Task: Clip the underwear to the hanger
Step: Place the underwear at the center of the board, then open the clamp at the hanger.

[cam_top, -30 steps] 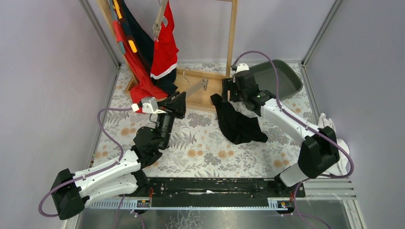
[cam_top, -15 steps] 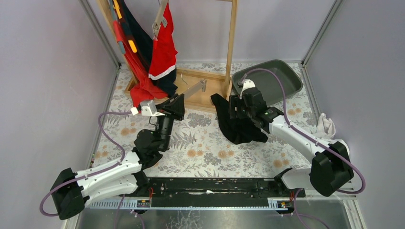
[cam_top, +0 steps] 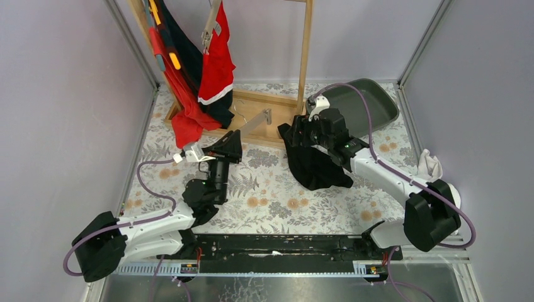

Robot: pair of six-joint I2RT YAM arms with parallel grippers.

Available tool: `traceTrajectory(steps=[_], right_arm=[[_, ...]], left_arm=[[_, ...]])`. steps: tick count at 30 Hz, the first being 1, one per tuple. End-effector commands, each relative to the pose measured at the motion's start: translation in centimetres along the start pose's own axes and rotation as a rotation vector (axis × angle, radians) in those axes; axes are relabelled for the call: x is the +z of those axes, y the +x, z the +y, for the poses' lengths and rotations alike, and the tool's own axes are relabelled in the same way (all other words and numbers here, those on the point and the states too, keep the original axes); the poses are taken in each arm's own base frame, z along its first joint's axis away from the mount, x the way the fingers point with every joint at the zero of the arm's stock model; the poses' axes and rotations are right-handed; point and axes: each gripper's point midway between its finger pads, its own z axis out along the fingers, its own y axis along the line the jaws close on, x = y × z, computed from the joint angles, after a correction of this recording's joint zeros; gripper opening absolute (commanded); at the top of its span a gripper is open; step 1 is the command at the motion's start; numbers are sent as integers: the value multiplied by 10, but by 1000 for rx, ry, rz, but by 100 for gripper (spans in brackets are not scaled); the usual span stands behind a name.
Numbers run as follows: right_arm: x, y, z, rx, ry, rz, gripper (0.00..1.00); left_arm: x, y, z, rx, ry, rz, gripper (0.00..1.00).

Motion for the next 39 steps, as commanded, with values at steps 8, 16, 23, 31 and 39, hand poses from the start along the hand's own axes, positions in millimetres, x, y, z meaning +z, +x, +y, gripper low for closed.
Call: traceTrajectory(steps=[8, 16, 23, 31, 39], right_arm=[[-4, -43, 72, 142, -333, -115, 76], [-10, -63, 96, 538, -434, -107, 78], [-10, -72, 106, 783, -494, -77, 83], [-3, -74, 99, 962, -474, -75, 86], [10, -86, 99, 1035, -486, -78, 87]], left_arm=[[10, -12, -14, -223, -10, -122, 0], [16, 5, -20, -161, -27, -131, 0], [24, 19, -30, -126, 0, -112, 0], [29, 18, -45, -90, 57, -112, 0], [28, 17, -56, -70, 109, -107, 0]])
